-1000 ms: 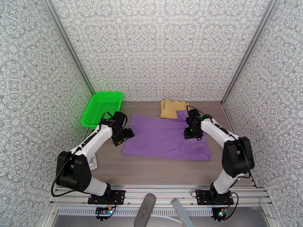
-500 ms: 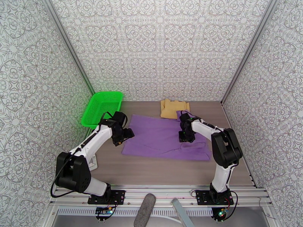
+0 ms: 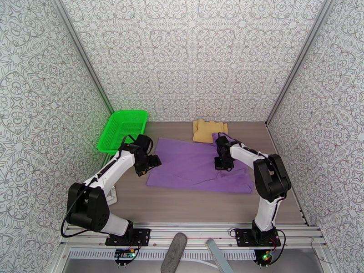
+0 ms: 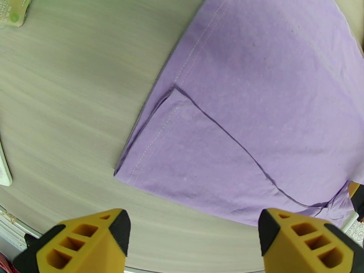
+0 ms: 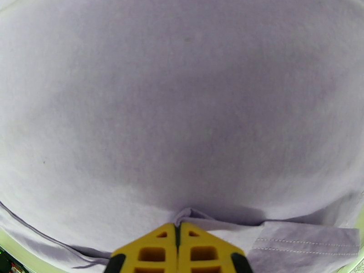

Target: Fold and stack the mixed laundry pile

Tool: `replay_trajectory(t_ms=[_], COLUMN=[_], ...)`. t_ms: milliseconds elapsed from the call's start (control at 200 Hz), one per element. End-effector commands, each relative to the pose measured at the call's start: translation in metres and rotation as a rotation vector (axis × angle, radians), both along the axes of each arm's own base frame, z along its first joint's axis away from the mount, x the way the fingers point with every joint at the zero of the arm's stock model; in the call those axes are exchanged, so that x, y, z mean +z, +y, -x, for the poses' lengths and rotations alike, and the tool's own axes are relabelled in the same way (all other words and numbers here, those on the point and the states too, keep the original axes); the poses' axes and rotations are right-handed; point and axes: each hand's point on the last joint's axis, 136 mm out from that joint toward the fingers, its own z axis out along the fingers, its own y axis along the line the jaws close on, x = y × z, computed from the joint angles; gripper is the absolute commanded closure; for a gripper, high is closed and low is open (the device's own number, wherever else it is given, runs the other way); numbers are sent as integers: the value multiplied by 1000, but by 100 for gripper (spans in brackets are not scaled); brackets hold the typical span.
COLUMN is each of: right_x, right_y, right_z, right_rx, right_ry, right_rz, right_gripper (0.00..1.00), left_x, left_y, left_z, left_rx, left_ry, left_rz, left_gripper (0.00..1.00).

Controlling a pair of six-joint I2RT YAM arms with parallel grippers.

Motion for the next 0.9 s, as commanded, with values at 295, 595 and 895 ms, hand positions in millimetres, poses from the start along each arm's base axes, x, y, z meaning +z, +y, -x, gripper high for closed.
replay_trajectory(t_ms=[295,595,895], right_x=[23,7,38], right_y=[22,26,9], right_z=[-24,-17,-10], right_rx=[16,22,8], right_ry=[-145,-129,-170], right_rz=[-38,-31,44], right_gripper=[100,99,42], left_x=[-1,-11,-32], left_y=[1,-2,-12], left_z=[7,9,8], left_rx=[-21,-26,-66], left_ry=[-10,5,49], left_rz=[4,10,-5], left_gripper=[21,21,31])
